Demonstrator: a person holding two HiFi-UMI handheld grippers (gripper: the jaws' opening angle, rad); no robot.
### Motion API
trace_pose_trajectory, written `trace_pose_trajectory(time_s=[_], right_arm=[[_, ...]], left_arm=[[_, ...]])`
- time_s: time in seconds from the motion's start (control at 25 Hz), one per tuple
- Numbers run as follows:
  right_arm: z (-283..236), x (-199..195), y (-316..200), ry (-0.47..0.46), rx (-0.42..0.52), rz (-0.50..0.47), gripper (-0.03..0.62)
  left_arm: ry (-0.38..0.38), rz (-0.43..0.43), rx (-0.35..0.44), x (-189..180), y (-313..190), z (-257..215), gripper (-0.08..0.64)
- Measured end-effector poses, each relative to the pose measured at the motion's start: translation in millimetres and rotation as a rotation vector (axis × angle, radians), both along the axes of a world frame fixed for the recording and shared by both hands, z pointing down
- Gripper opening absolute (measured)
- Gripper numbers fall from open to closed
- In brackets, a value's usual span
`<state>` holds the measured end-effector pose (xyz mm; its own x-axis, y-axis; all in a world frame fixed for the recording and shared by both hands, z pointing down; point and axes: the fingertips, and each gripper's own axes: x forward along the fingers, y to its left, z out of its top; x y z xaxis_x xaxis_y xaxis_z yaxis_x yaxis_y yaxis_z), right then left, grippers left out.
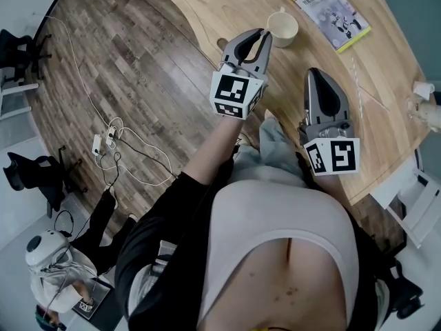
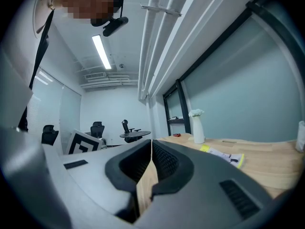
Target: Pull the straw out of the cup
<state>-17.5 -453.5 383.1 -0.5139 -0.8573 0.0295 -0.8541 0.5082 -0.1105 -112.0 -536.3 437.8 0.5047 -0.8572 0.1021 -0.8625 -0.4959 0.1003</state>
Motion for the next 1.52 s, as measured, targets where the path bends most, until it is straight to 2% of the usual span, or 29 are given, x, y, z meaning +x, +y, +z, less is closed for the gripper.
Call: trace_pose_trajectory(time_s=[0.28, 0.88, 1.16, 1.52], right_arm=[[-6, -20, 7, 0.001, 0.017, -0.032, 0.031], [-21, -63, 23, -0.003, 0.055, -0.093, 0.031], [-28, -88, 36, -0.006, 0.073, -0.138, 0.031], [-36, -112, 56, -0.006, 0.096, -0.179, 0.031]], left_arm=[[0.022, -0.013, 0.034, -15, 14, -23, 0.05], [0.04, -0.056, 0.055, -61, 61, -44, 0.051], [0.038, -0.099, 0.078, -88, 83, -56, 0.051], [0.072, -0.138, 0.1, -110, 124, -72, 0.051]])
